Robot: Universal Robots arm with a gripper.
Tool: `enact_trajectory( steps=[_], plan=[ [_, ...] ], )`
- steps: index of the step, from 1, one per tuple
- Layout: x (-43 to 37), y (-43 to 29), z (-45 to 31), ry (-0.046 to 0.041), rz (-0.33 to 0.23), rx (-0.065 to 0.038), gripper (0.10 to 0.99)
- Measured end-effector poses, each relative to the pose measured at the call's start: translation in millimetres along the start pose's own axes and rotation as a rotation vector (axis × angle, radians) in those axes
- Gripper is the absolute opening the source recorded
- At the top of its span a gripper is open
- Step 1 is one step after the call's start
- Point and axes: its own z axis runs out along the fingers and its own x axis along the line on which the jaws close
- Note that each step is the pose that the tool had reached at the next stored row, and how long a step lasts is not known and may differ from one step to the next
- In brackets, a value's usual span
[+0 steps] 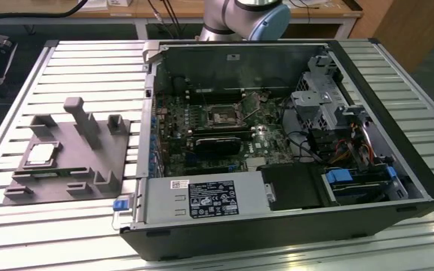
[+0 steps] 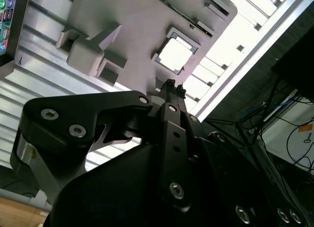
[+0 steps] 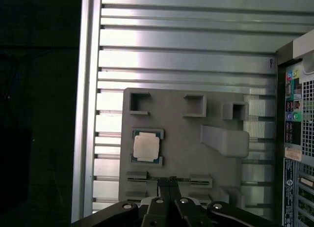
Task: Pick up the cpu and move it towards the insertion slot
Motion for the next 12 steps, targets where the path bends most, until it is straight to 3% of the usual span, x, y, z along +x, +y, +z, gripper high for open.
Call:
enact_trajectory(
  steps=[12],
  plan=[
    [11.7,0.2,1.0,0.0000,0.000,0.000,0.106]
  ],
)
